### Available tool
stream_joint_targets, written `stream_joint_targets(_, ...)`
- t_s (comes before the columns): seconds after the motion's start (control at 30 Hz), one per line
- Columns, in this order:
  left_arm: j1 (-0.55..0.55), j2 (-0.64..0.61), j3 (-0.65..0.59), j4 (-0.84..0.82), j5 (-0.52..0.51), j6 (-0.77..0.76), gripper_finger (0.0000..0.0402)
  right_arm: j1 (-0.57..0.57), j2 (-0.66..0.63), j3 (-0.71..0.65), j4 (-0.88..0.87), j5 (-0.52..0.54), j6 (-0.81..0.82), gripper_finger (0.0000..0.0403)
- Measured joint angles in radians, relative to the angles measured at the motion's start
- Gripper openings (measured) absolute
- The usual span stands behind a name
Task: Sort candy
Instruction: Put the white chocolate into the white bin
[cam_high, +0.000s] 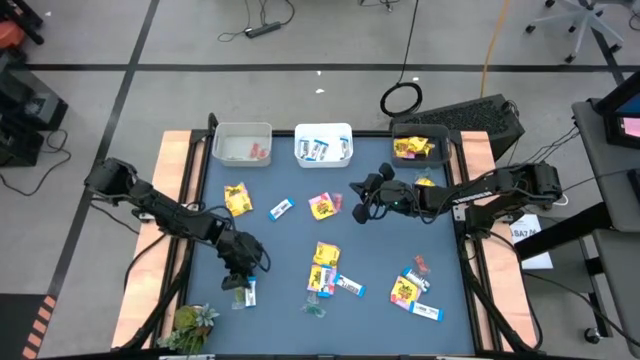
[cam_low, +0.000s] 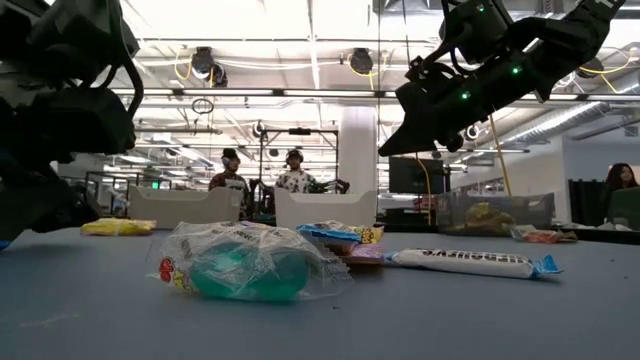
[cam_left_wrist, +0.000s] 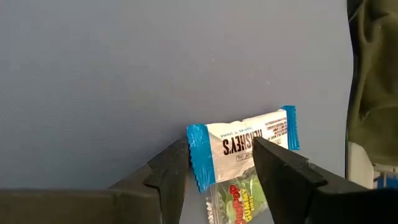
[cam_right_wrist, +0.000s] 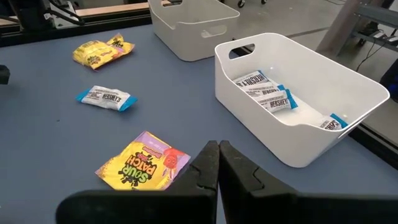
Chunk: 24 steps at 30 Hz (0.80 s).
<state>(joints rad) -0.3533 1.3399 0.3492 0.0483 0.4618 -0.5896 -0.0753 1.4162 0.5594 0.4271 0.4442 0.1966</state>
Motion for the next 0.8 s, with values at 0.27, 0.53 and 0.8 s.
stream_joint_targets(0.27, -0.022, 0.002, -0.016, 0.015, 0.009, -0.001, 0.0086, 0.0, 0.0, 0.0, 0.001, 0.0, 0.0, 0.0)
stream_joint_targets(0.53, -0.003, -0.019, -0.016, 0.014, 0.003, 0.064, 0.0006, 0.0, 0.0, 0.0, 0.002, 0.0, 0.0, 0.0)
stream_joint_targets(0.8, 0.107, -0.159, 0.011, -0.054, -0.137, 0.201, 0.0003, 0.0, 0.0, 0.0, 0.004, 0.0, -0.007, 0.0)
